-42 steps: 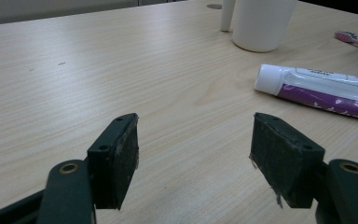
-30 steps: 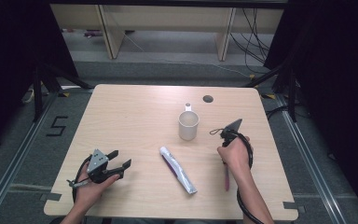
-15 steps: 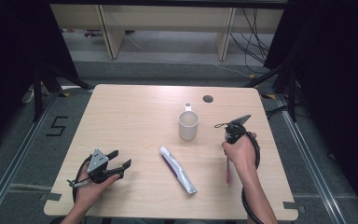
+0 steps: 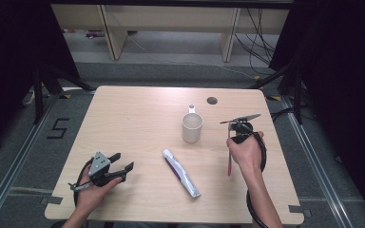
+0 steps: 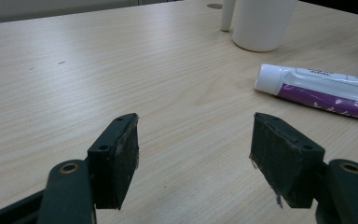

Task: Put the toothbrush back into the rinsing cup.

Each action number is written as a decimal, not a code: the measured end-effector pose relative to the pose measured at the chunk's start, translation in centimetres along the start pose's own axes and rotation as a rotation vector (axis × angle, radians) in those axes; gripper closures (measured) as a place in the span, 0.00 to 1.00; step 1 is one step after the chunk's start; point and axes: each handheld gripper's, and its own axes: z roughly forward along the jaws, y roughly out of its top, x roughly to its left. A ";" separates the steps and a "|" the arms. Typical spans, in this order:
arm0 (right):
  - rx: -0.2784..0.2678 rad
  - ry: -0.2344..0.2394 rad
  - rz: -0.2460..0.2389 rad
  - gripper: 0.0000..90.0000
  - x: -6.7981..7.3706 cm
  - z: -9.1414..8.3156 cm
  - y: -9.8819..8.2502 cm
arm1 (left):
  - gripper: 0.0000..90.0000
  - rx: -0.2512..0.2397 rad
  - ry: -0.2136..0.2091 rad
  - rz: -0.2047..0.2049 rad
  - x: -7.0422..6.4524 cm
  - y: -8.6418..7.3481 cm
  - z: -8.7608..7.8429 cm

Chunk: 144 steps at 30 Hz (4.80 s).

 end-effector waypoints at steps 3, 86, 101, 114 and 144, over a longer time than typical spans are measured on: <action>-0.048 -0.006 -0.017 0.90 0.2 -0.3 0.0 | 0.35 0.000 0.000 0.001 0.0 0.0 0.0; -0.788 0.060 -0.223 0.90 3.0 -2.3 2.7 | 0.35 -0.001 0.001 -0.007 0.0 0.0 0.0; -0.838 0.067 -0.224 0.90 3.4 -2.5 3.4 | 0.35 -0.001 0.001 -0.008 0.0 0.0 0.0; -0.875 0.082 -0.231 0.90 4.6 -2.6 4.3 | 0.35 -0.005 0.000 -0.008 0.0 0.0 -0.1; -0.933 0.079 -0.252 0.90 5.6 -2.3 5.7 | 0.35 -0.002 -0.003 -0.007 0.0 0.0 -0.1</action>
